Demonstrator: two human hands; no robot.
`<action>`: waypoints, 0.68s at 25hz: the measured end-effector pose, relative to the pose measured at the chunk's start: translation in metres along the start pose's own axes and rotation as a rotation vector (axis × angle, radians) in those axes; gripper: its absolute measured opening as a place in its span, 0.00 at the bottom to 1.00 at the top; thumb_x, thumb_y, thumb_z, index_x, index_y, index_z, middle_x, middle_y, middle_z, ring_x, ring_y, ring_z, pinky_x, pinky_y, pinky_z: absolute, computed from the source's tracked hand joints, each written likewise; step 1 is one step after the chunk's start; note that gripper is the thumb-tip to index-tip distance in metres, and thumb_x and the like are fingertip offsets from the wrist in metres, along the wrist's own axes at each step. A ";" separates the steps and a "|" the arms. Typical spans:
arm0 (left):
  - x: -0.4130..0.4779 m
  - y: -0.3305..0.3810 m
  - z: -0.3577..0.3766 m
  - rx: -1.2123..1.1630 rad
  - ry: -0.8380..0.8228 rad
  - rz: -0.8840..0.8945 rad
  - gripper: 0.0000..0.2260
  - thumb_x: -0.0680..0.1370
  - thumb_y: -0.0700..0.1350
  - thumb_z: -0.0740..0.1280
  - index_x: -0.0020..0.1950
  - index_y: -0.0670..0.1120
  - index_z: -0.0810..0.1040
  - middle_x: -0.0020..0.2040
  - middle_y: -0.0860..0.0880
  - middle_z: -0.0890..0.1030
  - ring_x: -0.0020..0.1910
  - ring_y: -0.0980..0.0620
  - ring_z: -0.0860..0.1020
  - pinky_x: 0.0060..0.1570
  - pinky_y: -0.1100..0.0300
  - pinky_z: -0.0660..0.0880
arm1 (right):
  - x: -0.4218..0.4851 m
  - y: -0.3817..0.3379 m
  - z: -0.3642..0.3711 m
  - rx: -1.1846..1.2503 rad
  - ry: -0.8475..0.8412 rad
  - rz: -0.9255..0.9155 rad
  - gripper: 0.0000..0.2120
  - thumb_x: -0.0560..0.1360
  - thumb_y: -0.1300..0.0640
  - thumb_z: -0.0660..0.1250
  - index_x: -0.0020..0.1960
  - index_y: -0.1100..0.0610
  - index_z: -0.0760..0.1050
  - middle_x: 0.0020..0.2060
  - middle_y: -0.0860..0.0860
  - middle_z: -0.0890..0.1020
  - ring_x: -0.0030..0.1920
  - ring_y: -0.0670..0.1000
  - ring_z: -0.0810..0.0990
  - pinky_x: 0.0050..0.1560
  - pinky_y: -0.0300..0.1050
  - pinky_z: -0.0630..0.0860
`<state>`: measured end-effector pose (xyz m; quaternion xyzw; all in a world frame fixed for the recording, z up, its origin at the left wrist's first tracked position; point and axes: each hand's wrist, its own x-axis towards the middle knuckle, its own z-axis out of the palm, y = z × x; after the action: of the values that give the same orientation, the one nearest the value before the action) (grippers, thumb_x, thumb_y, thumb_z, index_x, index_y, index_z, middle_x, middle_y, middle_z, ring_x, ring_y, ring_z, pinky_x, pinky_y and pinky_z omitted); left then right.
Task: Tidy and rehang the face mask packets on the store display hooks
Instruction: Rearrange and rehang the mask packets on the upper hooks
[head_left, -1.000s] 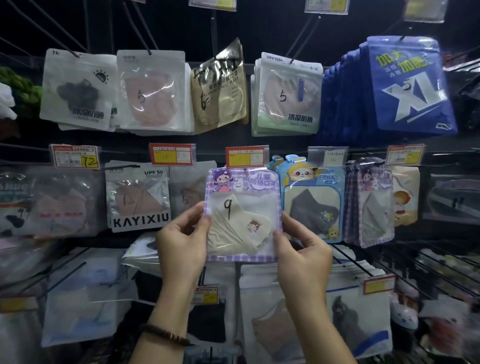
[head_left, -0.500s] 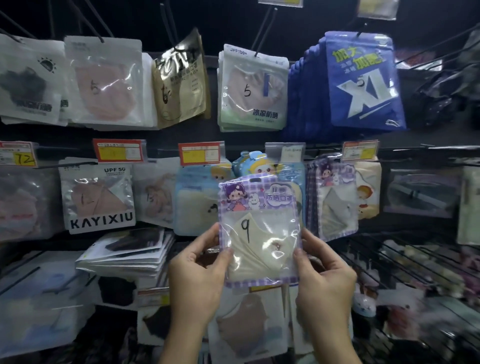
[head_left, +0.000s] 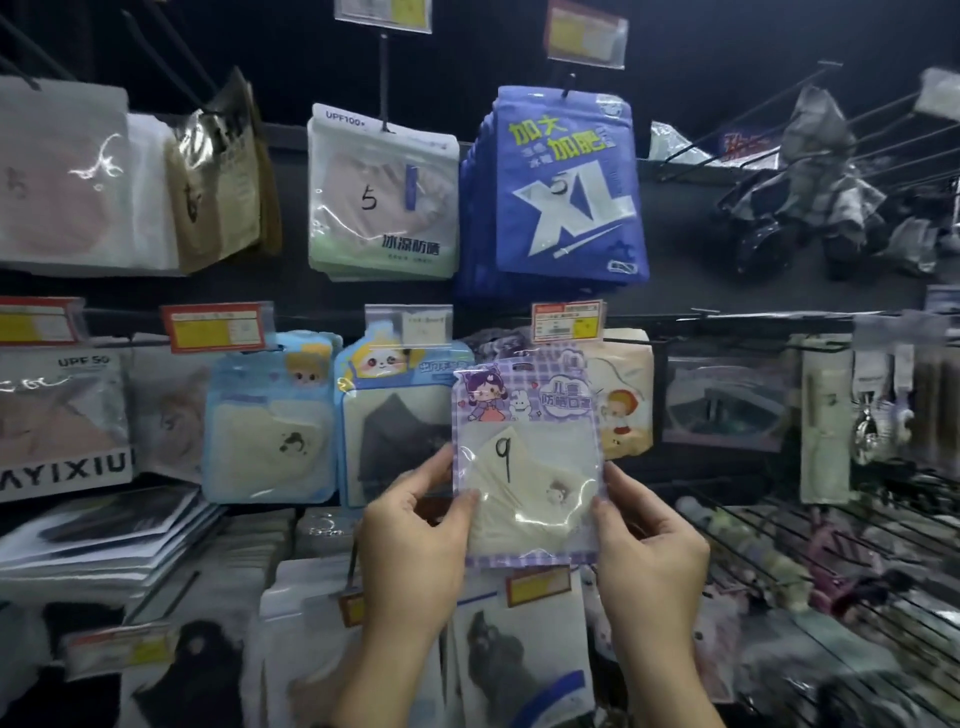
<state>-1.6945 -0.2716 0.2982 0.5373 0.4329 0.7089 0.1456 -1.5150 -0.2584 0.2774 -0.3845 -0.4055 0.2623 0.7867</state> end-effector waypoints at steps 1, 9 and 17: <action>0.000 0.002 0.007 0.006 -0.004 0.001 0.20 0.76 0.41 0.80 0.66 0.55 0.85 0.56 0.63 0.87 0.50 0.66 0.85 0.52 0.68 0.82 | 0.005 0.001 -0.003 0.019 0.008 0.008 0.12 0.80 0.61 0.76 0.61 0.50 0.88 0.50 0.41 0.90 0.52 0.43 0.89 0.60 0.53 0.86; 0.003 0.015 0.034 -0.026 0.026 0.071 0.22 0.76 0.43 0.79 0.70 0.53 0.84 0.57 0.63 0.87 0.54 0.61 0.86 0.57 0.59 0.84 | 0.025 -0.006 -0.013 0.118 -0.002 -0.038 0.13 0.80 0.61 0.76 0.59 0.46 0.88 0.51 0.40 0.90 0.52 0.43 0.89 0.53 0.45 0.86; 0.025 0.006 0.043 0.021 0.012 0.013 0.21 0.77 0.41 0.79 0.69 0.50 0.84 0.59 0.58 0.88 0.57 0.59 0.86 0.63 0.50 0.83 | 0.053 -0.001 -0.004 0.021 -0.023 -0.021 0.12 0.80 0.57 0.77 0.63 0.50 0.87 0.52 0.42 0.90 0.55 0.41 0.88 0.59 0.50 0.87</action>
<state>-1.6642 -0.2386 0.3213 0.5373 0.4377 0.7086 0.1328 -1.4832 -0.2226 0.2997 -0.3690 -0.4158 0.2627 0.7887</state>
